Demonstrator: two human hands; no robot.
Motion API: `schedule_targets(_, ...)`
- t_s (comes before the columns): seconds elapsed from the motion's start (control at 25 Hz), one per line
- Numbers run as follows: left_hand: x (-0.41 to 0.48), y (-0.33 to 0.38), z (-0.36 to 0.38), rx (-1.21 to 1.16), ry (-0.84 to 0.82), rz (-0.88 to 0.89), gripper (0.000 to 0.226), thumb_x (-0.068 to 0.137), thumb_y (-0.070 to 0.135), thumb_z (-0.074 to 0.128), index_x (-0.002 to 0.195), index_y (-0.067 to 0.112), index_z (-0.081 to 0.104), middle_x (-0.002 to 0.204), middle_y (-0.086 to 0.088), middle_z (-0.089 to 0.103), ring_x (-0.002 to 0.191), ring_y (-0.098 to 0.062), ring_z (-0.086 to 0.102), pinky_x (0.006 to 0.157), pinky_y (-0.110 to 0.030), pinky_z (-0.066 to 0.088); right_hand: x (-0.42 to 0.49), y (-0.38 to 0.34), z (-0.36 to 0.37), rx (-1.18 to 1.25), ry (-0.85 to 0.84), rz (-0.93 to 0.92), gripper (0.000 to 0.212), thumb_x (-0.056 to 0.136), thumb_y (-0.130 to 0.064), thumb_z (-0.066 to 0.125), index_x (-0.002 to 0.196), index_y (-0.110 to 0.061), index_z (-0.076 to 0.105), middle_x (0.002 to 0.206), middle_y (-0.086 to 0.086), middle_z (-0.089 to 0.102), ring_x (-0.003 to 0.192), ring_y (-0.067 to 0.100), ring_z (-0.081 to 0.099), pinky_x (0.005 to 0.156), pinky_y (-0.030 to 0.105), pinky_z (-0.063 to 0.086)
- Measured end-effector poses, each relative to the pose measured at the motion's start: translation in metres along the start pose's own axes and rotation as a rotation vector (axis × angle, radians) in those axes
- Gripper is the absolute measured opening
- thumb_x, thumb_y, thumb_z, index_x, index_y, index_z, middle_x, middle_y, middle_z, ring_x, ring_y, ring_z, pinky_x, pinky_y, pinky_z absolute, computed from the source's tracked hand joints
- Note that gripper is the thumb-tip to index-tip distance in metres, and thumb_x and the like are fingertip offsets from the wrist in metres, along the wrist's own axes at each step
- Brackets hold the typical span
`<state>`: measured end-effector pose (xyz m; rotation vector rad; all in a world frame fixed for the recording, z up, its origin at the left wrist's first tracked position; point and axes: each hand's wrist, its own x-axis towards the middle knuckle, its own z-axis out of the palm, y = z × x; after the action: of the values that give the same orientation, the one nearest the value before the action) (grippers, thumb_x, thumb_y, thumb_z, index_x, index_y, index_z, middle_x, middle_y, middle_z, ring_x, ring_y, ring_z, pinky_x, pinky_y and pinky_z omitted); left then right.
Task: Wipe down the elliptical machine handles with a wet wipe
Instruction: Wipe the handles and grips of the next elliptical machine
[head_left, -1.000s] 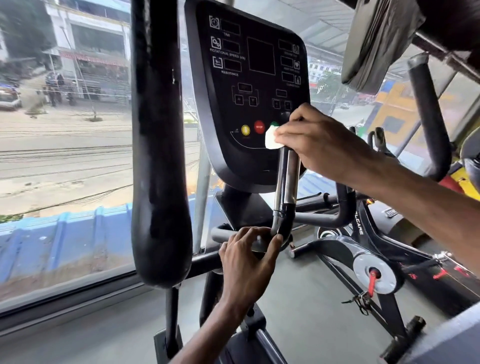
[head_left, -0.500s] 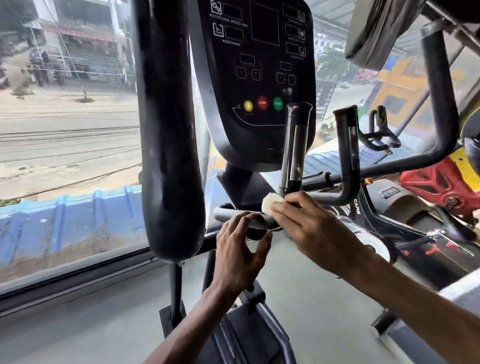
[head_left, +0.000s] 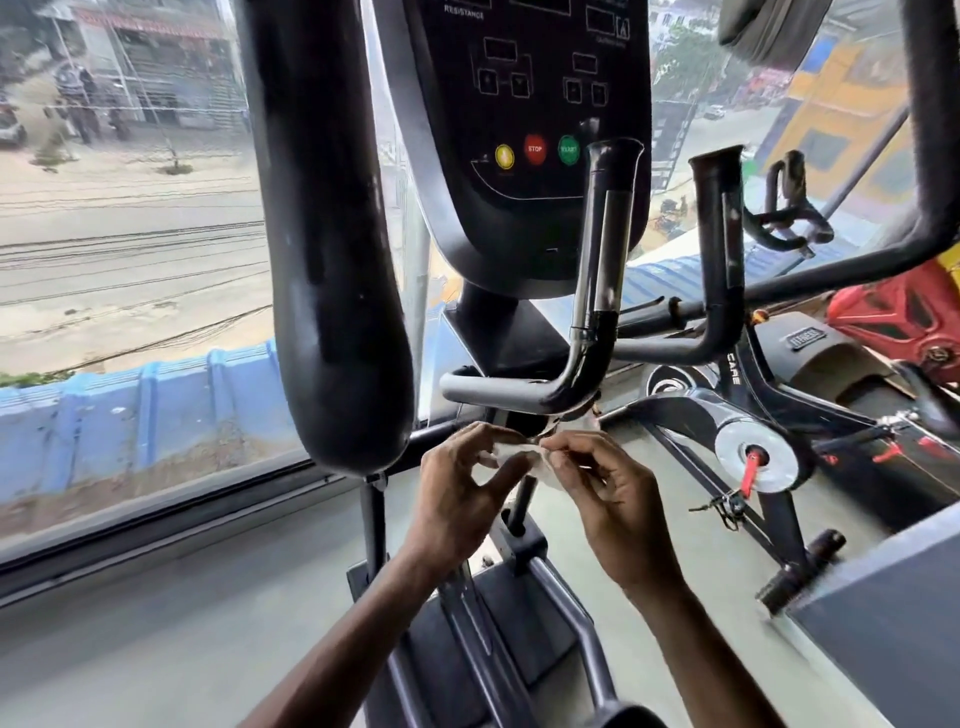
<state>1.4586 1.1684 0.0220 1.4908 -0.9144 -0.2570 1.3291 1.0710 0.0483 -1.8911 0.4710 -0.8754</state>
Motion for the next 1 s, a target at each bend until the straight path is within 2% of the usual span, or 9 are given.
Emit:
schedule_targets(0.16,-0.006,0.006,0.006,-0.424,0.001,-0.247,0.019,0.090,0.012,0.071,0.092,-0.007,0.067,0.082,-0.014,0.072,0.077,-0.018,0.068,0.072,-0.031,0.054,-0.005,0.009,0.006,0.134,0.049,0.200,0.015,0.089,-0.008,0.070,0.097,-0.020,0.073,0.093,-0.006,0.077,0.085,0.007,0.072,0.075,0.020,0.055)
schedule_targets(0.28,-0.011,0.012,0.009,-0.712,0.005,-0.448,0.016,0.089,0.014,0.066,0.093,-0.001,0.069,0.082,-0.008,0.074,0.076,-0.018,0.071,0.066,-0.025,0.057,-0.003,0.015,0.014,0.192,0.179,0.321,0.010,0.090,-0.006,0.070,0.095,-0.013,0.075,0.081,0.001,0.077,0.068,0.011,0.068,0.066,0.030,0.055)
schedule_targets(0.4,-0.012,0.013,0.011,-0.742,0.151,-0.544,0.015,0.093,0.015,0.064,0.094,0.003,0.073,0.082,-0.006,0.075,0.077,-0.019,0.072,0.069,-0.026,0.060,-0.001,0.020,0.009,0.195,0.312,0.357,0.007,0.090,-0.012,0.071,0.093,-0.017,0.075,0.085,0.002,0.078,0.075,0.013,0.071,0.069,0.039,0.058)
schedule_targets(0.56,0.001,0.022,0.014,-0.778,0.472,-0.397,0.019,0.100,0.009,0.056,0.103,-0.005,0.068,0.080,0.002,0.077,0.078,-0.015,0.074,0.069,-0.023,0.061,0.012,0.021,-0.006,0.223,0.469,0.326,0.015,0.089,-0.009,0.070,0.098,-0.021,0.073,0.097,0.000,0.077,0.097,0.021,0.072,0.086,0.043,0.059)
schedule_targets(0.64,0.005,0.023,0.022,-0.629,0.564,-0.263,0.022,0.102,0.010,0.053,0.110,-0.005,0.067,0.086,0.005,0.078,0.082,-0.010,0.074,0.071,-0.021,0.059,0.021,0.016,-0.006,0.234,0.471,0.269,0.021,0.087,-0.006,0.067,0.098,-0.023,0.072,0.101,-0.001,0.077,0.100,0.018,0.071,0.092,0.046,0.056)
schedule_targets(0.72,0.003,0.019,0.035,-0.265,0.594,-0.111,0.025,0.104,0.015,0.052,0.119,0.005,0.069,0.100,0.005,0.077,0.092,-0.007,0.072,0.077,-0.022,0.058,0.027,0.009,-0.001,0.223,0.444,0.209,0.023,0.085,-0.009,0.066,0.098,-0.026,0.071,0.103,-0.004,0.076,0.098,0.015,0.071,0.092,0.044,0.056)
schedule_targets(0.8,0.002,0.012,0.054,0.067,0.522,0.043,0.030,0.104,0.018,0.051,0.130,0.014,0.066,0.118,0.000,0.074,0.104,-0.009,0.071,0.083,-0.022,0.057,0.032,0.005,0.004,0.196,0.417,0.154,0.025,0.086,-0.007,0.066,0.099,-0.028,0.069,0.099,-0.009,0.074,0.094,0.010,0.070,0.086,0.034,0.056)
schedule_targets(0.88,0.005,-0.002,0.070,0.256,0.392,0.237,0.037,0.103,0.015,0.047,0.137,0.010,0.059,0.137,-0.005,0.062,0.124,-0.015,0.062,0.100,-0.024,0.052,0.035,0.005,0.006,0.180,0.399,0.114,0.026,0.087,-0.006,0.066,0.099,-0.030,0.067,0.095,-0.014,0.073,0.090,0.006,0.068,0.079,0.024,0.053)
schedule_targets(1.0,0.022,-0.037,0.070,0.454,0.353,0.376,0.037,0.104,0.009,0.041,0.135,0.000,0.058,0.141,-0.012,0.058,0.132,-0.020,0.056,0.112,-0.036,0.044,0.035,0.007,0.004,0.155,0.383,0.087,0.028,0.088,-0.006,0.065,0.097,-0.032,0.066,0.092,-0.019,0.072,0.089,0.002,0.067,0.079,0.020,0.052)
